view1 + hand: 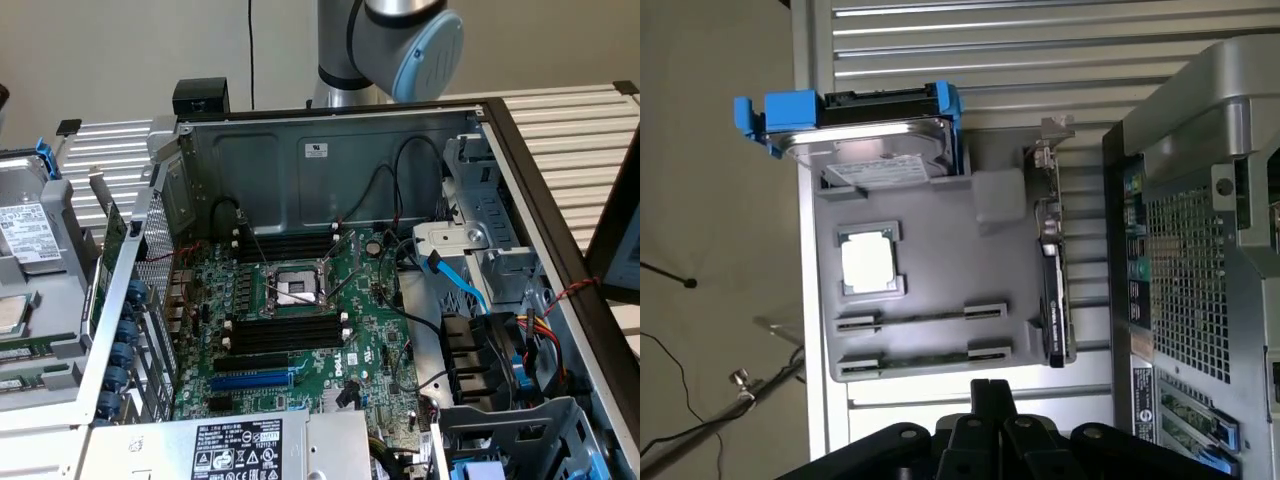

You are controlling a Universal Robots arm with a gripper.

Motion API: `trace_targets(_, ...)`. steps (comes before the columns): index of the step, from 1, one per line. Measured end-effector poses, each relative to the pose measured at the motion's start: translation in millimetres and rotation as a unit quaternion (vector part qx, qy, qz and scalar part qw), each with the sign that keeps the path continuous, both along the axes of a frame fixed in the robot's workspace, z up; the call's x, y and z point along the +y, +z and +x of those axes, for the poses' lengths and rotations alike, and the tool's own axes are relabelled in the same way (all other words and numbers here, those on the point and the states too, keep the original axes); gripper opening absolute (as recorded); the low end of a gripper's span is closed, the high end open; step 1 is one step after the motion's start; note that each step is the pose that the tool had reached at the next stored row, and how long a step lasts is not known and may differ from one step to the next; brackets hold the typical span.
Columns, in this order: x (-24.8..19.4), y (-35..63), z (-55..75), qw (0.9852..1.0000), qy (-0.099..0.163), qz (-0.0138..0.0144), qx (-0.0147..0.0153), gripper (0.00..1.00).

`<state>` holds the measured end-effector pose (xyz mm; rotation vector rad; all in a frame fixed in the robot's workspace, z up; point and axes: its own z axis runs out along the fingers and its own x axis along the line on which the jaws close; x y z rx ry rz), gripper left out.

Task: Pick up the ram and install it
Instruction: 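Reach for the ram, then pick up the ram and move it above insertion slot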

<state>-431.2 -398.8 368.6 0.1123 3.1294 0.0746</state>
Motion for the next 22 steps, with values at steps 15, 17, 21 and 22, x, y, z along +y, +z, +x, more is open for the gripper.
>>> trace_targets(15, 0.0, -0.9, -49.7, 1.0, 0.0, 0.0016, 0.0017, 0.1)
trace_targets(17, -0.1, -0.9, -52.0, 1.0, 0.0, 0.0016, 0.0017, 0.1)
trace_targets(21, -0.1, -0.9, -52.2, 1.0, 0.0, 0.0016, 0.0017, 0.1)
trace_targets(22, 0.0, -0.9, -52.2, 1.0, 0.0, 0.0016, 0.0017, 0.1)
